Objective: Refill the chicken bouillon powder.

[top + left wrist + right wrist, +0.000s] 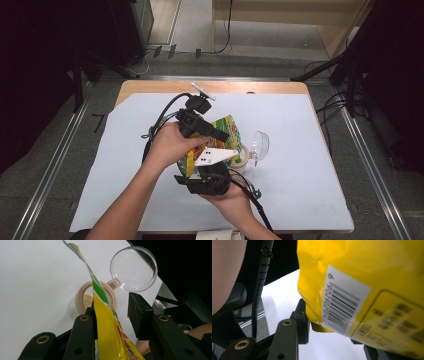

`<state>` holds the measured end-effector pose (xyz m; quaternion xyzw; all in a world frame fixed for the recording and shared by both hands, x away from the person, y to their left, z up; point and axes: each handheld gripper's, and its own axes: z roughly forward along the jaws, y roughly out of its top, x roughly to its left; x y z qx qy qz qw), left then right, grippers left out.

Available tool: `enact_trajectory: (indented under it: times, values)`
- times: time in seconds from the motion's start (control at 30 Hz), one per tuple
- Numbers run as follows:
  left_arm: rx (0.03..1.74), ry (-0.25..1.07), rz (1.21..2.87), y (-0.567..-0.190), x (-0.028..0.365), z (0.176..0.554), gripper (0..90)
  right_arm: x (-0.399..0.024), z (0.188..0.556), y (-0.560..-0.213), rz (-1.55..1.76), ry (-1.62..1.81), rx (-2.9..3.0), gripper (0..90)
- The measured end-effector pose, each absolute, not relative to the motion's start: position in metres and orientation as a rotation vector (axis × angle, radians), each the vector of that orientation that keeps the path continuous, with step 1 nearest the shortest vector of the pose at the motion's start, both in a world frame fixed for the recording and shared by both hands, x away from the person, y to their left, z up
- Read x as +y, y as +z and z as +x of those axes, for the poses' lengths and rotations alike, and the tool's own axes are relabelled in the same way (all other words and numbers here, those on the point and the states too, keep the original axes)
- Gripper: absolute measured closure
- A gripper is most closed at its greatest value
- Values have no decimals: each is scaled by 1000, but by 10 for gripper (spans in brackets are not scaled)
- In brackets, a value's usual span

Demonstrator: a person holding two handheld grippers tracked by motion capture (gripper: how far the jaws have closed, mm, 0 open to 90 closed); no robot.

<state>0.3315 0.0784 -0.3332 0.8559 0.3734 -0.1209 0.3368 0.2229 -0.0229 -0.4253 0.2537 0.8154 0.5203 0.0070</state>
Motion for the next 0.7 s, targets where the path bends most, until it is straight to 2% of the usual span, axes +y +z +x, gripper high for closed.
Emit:
enact_trajectory:
  times: [0.7]
  values:
    - [970, -311, 2235, -333, 78, 331, 671, -23, 222, -425, 795, 1635, 2552, 608]
